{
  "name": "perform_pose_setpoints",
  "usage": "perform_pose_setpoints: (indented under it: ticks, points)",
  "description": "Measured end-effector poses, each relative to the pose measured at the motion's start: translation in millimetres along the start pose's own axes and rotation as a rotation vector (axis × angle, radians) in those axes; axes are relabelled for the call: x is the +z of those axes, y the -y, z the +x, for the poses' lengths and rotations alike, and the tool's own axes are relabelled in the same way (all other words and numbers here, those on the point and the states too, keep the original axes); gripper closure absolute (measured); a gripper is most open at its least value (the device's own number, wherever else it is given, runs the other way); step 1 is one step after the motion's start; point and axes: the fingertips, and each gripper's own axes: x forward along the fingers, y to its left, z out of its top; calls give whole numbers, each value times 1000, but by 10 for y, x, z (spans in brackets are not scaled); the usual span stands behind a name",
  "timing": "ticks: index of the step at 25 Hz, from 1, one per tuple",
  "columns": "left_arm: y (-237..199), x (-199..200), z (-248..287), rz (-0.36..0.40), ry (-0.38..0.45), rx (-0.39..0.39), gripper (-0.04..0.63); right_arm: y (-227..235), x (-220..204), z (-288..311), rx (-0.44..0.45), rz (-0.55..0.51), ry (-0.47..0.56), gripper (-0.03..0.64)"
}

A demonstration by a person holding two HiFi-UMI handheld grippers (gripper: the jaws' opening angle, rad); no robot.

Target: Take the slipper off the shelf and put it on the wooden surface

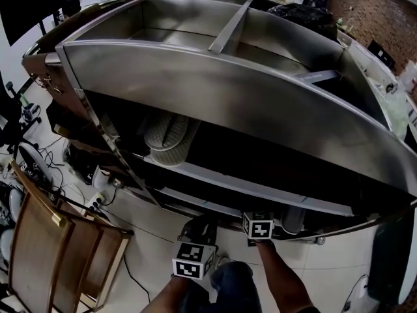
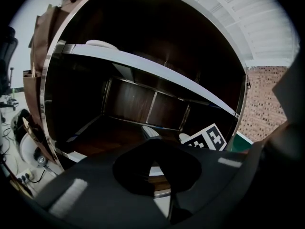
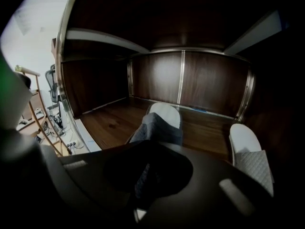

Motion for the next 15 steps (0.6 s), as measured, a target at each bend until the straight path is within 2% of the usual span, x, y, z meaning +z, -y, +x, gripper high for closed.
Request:
perform_pose_setpoints:
  ticks: [8, 15]
  points:
    - [172, 128, -220, -1, -31, 3, 591, -186, 214, -426, 25, 12, 25, 604]
    - [249, 332, -572, 7, -22, 24, 591, -449, 325, -865, 50, 20, 32, 604]
